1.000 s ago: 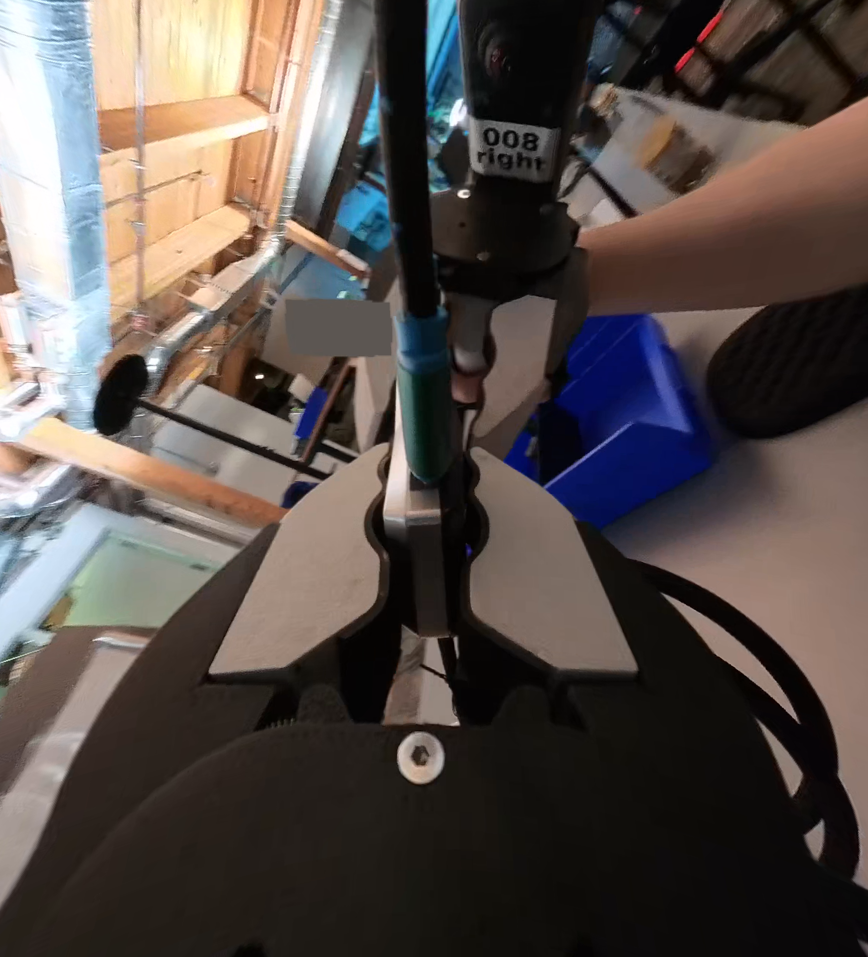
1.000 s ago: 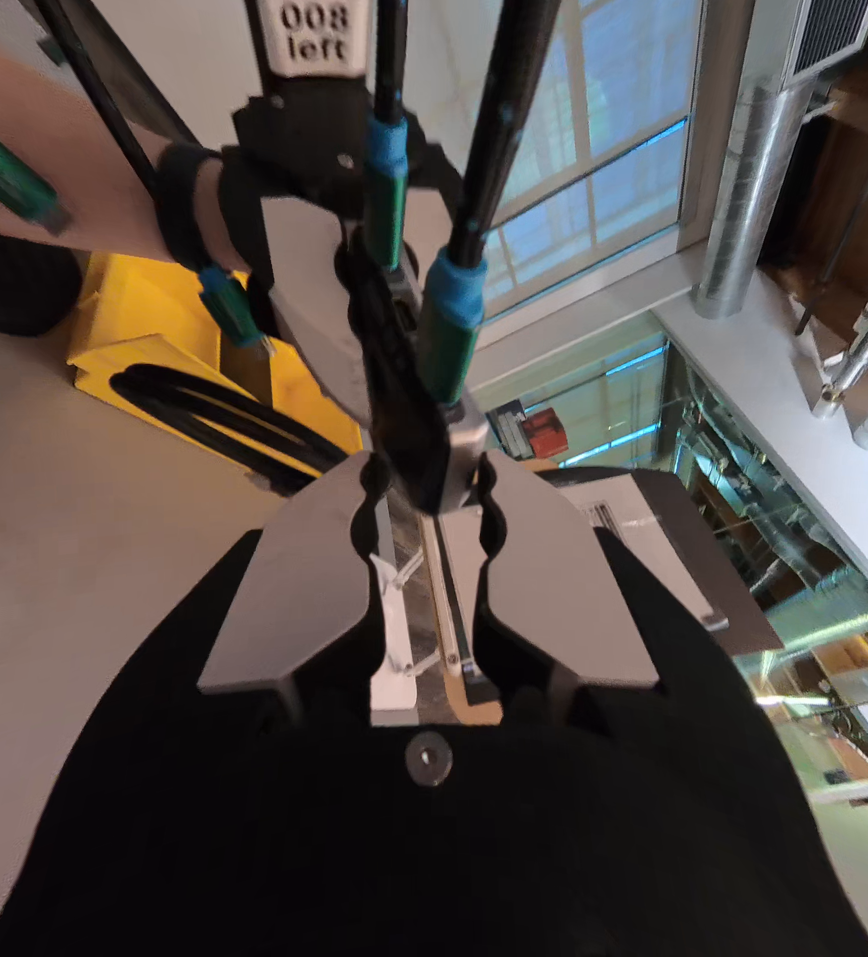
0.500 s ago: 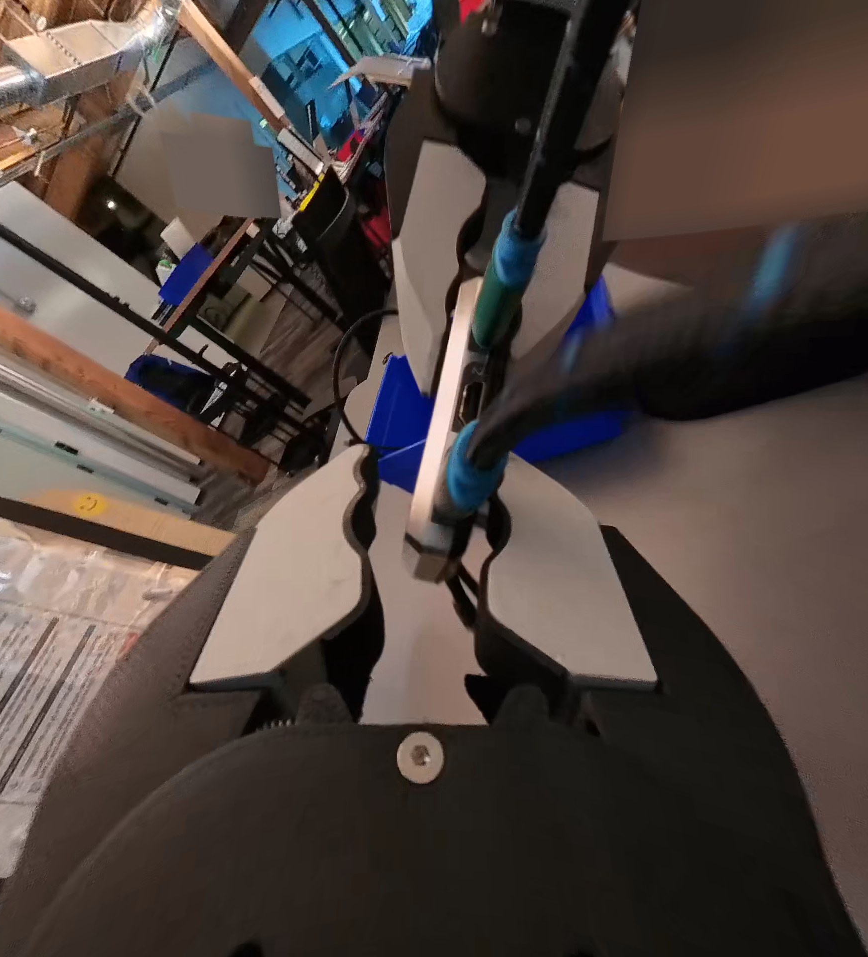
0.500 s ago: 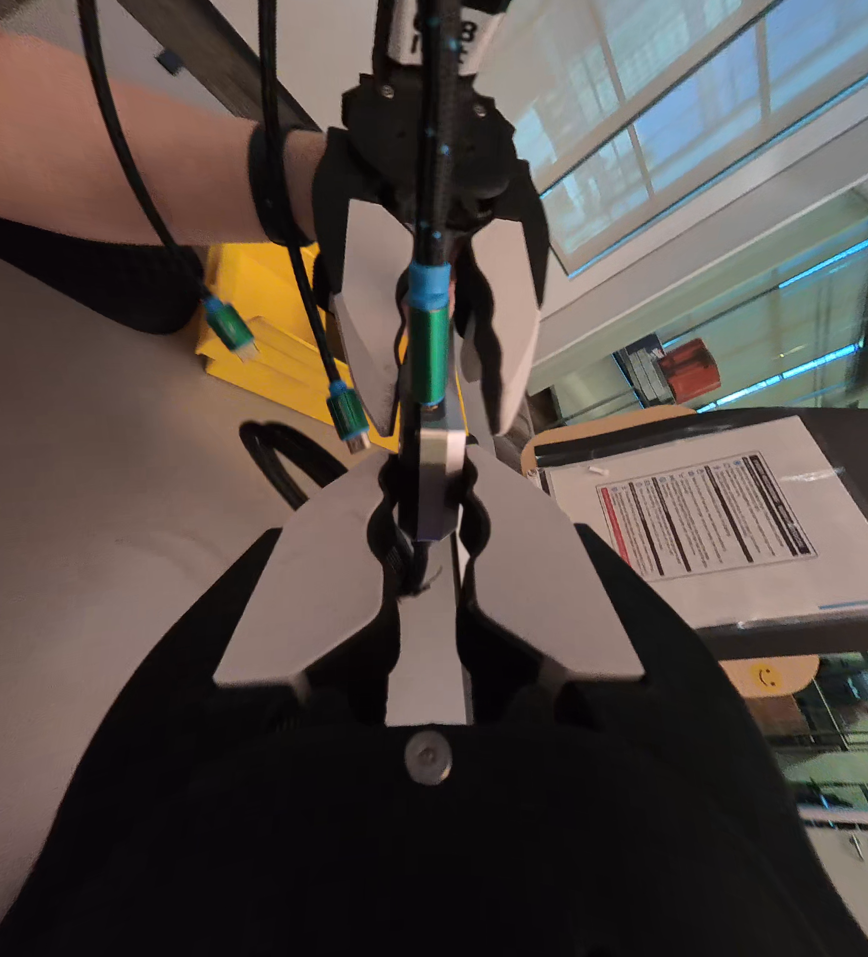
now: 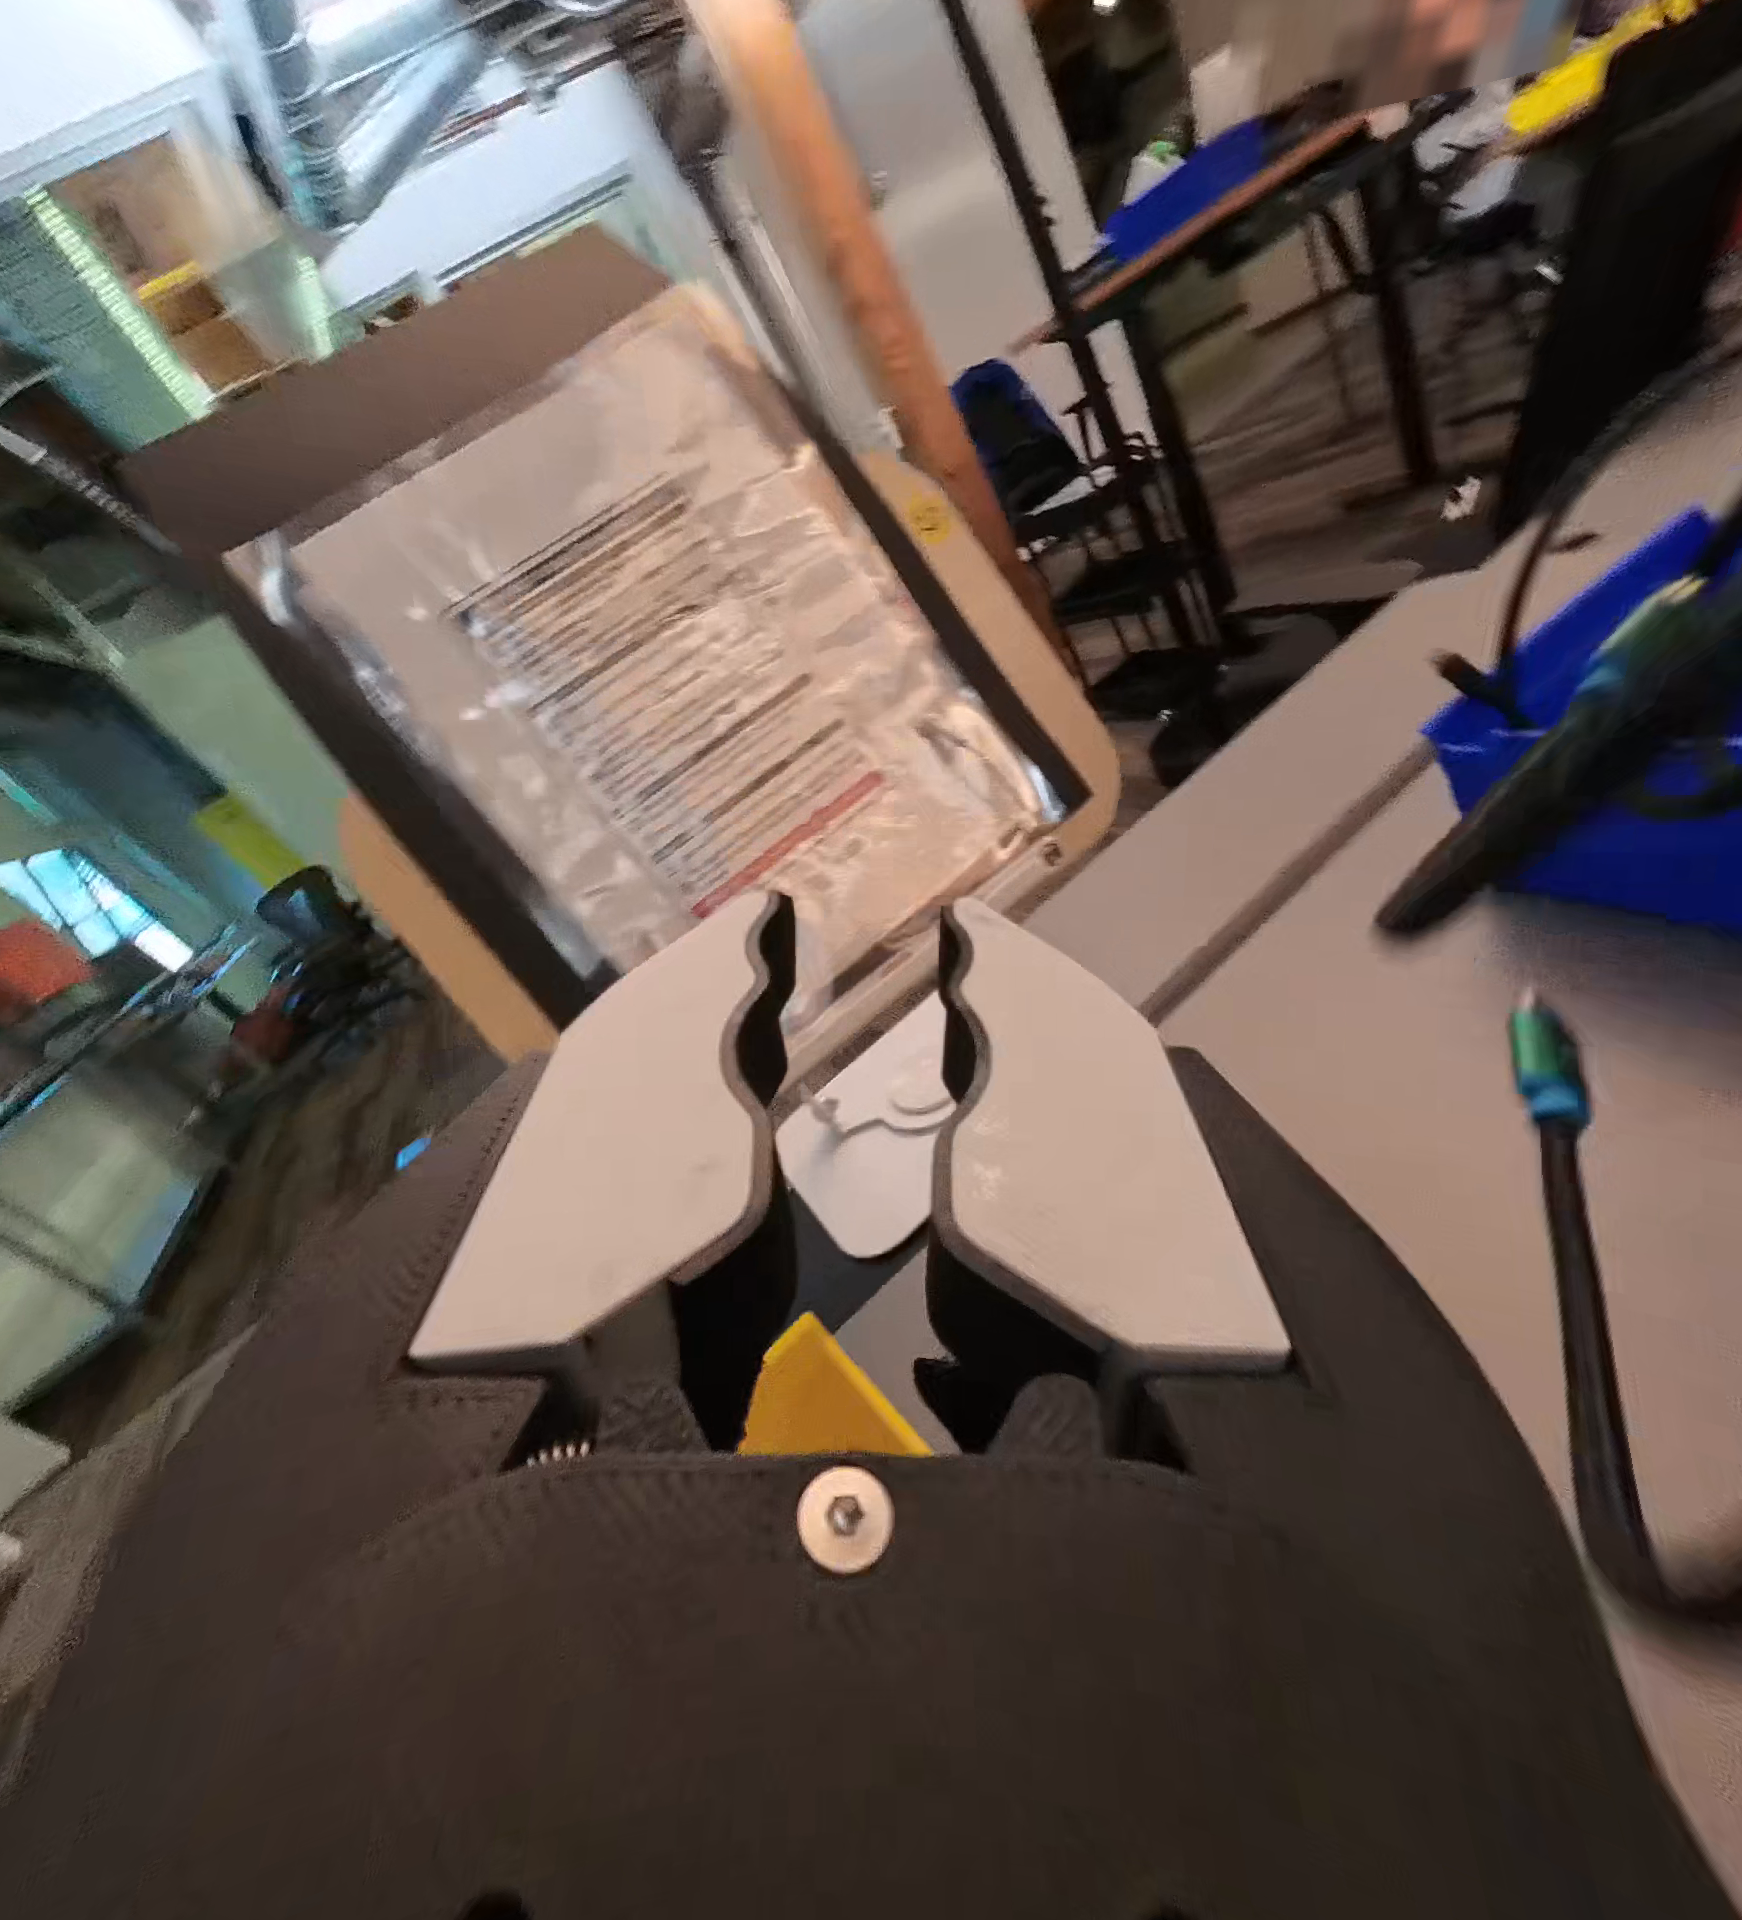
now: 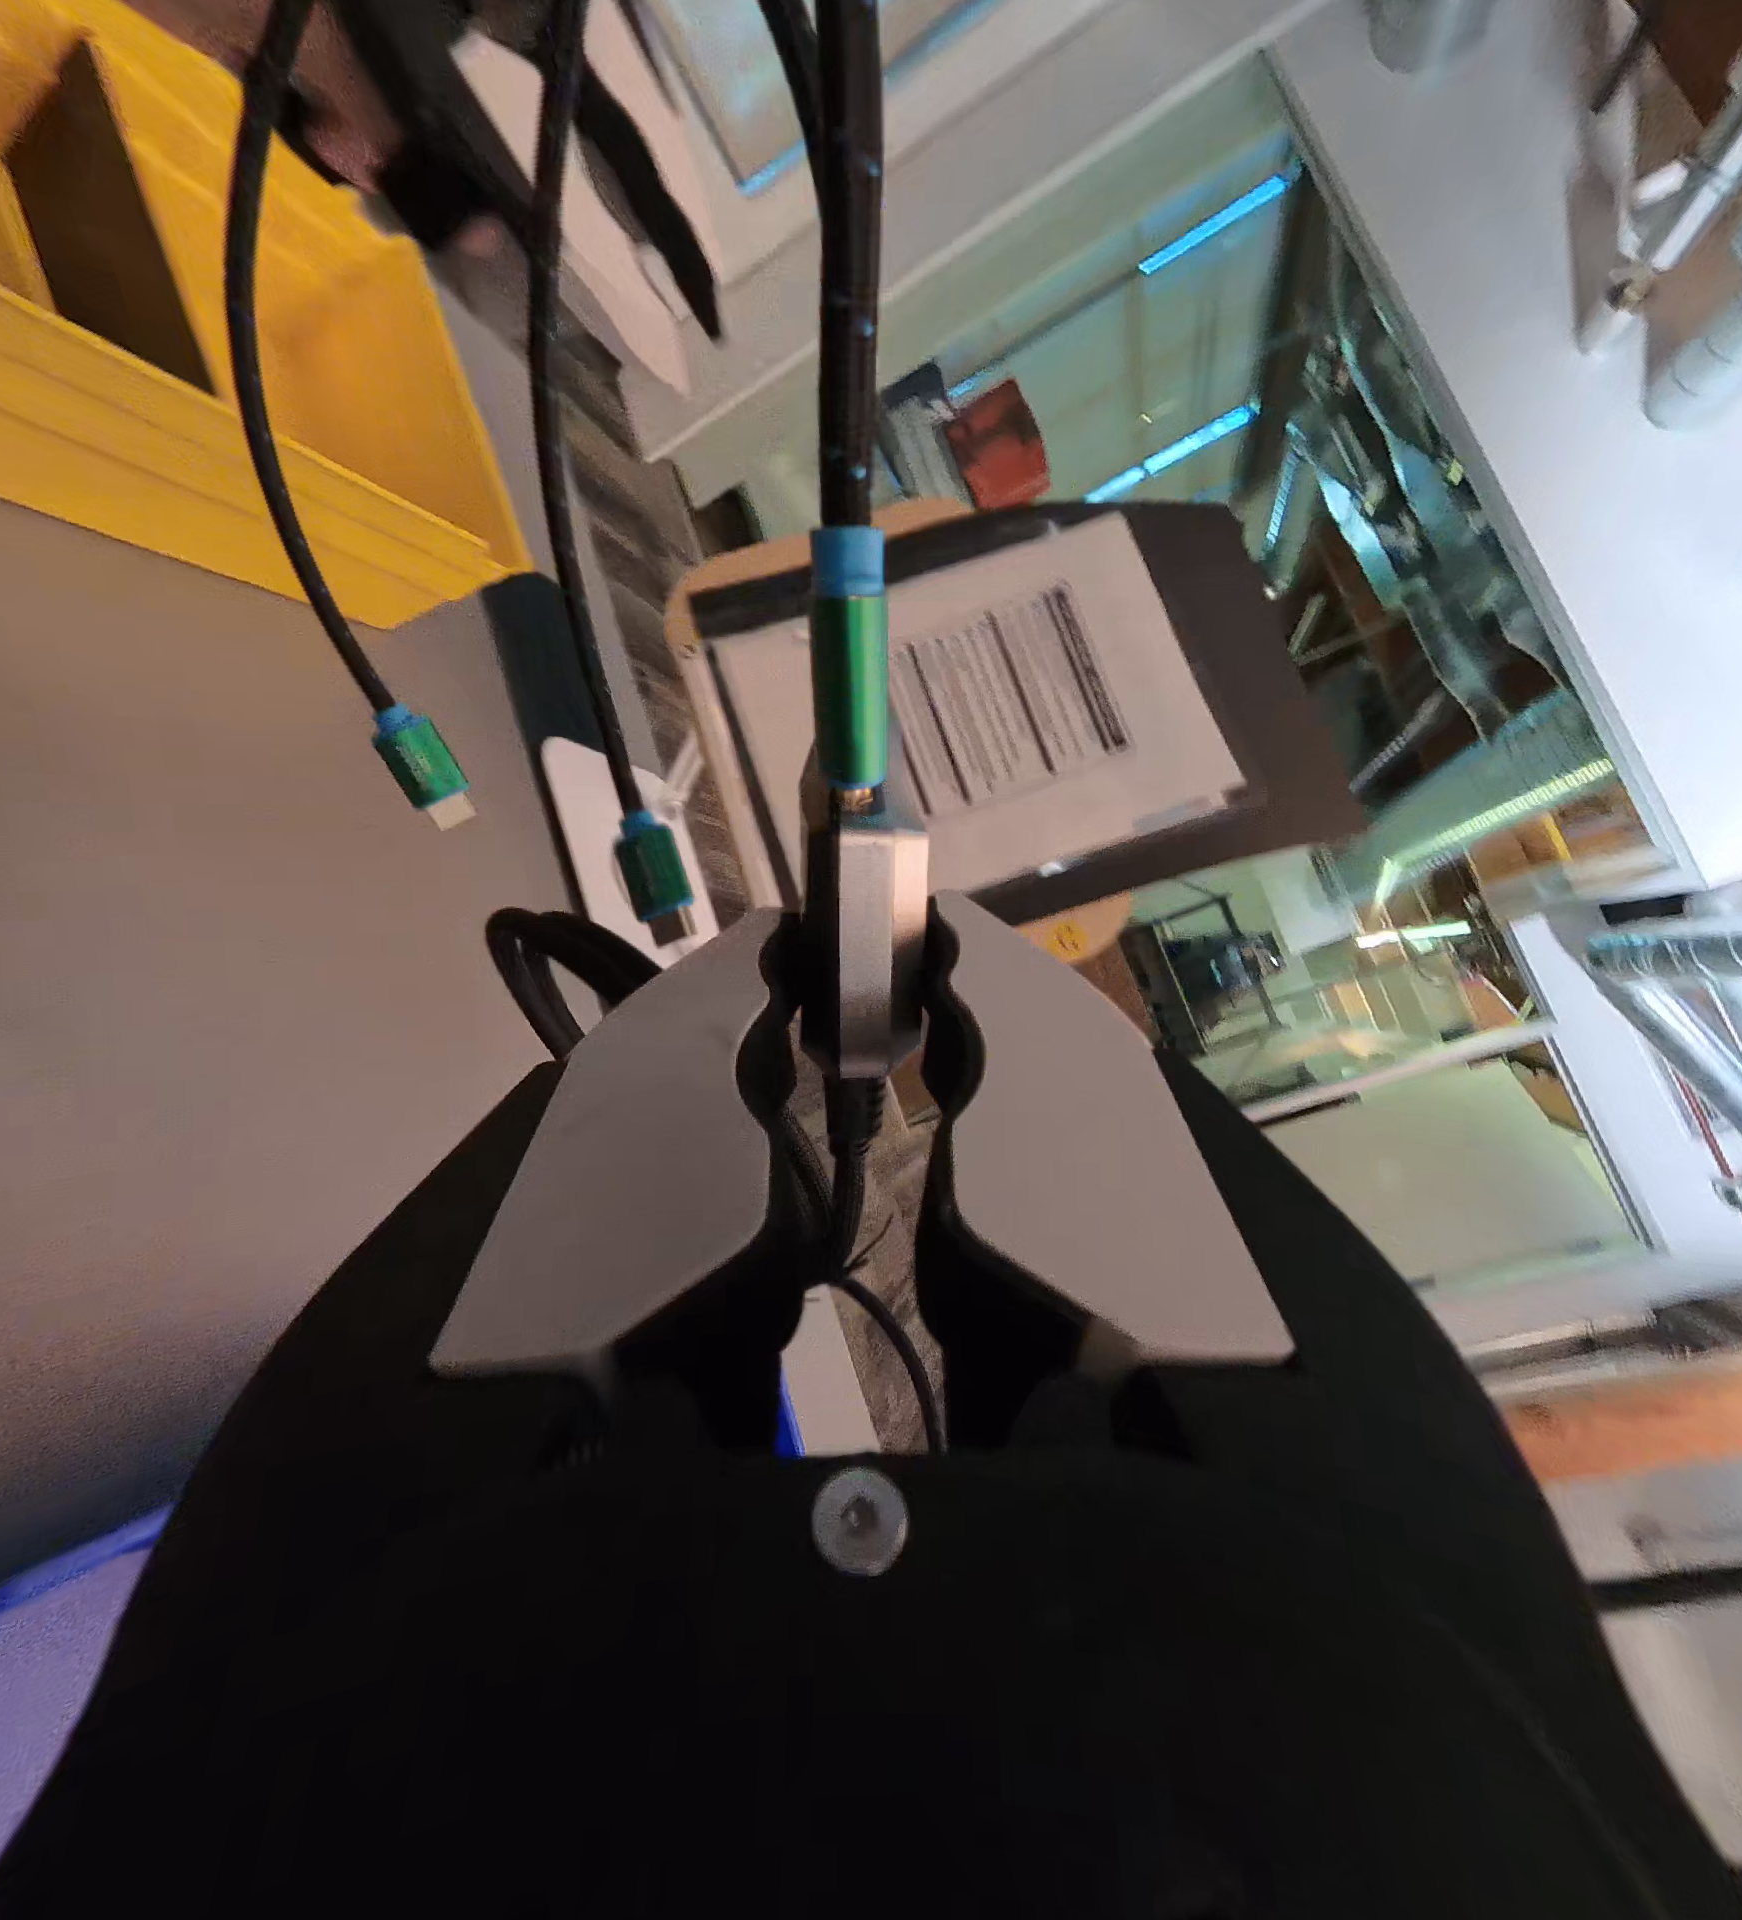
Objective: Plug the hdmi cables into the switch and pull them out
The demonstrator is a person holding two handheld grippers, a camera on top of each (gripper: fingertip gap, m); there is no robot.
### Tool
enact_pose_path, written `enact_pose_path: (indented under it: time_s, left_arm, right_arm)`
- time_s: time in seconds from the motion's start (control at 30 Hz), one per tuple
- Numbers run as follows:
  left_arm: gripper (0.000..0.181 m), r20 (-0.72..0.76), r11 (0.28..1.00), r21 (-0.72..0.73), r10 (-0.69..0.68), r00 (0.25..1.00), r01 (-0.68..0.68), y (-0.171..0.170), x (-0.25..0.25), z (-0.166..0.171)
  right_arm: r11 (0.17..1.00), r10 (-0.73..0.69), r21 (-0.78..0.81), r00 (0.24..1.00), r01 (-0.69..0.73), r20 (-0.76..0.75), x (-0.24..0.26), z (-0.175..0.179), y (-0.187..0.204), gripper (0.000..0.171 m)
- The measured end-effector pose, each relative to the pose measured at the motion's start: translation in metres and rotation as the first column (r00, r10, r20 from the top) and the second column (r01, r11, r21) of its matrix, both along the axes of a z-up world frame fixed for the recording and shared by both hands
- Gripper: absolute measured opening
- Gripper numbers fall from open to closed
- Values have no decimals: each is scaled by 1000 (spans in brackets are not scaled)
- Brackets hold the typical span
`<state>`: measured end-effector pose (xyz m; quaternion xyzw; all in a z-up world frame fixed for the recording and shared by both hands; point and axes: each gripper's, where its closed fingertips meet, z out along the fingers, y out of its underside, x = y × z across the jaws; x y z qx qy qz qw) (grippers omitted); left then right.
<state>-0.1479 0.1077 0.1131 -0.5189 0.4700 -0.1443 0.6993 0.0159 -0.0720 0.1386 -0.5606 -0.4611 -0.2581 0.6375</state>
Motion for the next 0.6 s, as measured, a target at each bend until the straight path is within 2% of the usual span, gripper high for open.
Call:
enact_pose_path:
  time_s: [0.13, 0.3, 0.43, 0.6]
  left_arm:
    - [25, 84, 997, -69, 49, 995, -43, 12, -22, 10]
    - [24, 99, 997, -63, 45, 994, -39, 8, -24, 15]
    - [24, 60, 998, -48, 37, 997, -34, 3, -16, 12]
    - [24, -5, 999, -28, 23, 1000, -23, -5, -4, 5]
  right_arm:
    - [988, -143, 48, 987, 147, -70, 56, 13, -7, 22]
    - [951, -303, 15, 938, 309, -166, 129, 1, -5, 22]
    - [941, -335, -75, 880, 330, -337, 177, -22, 0, 23]
    - [951, -308, -186, 741, 246, -596, 222, -55, 6, 22]
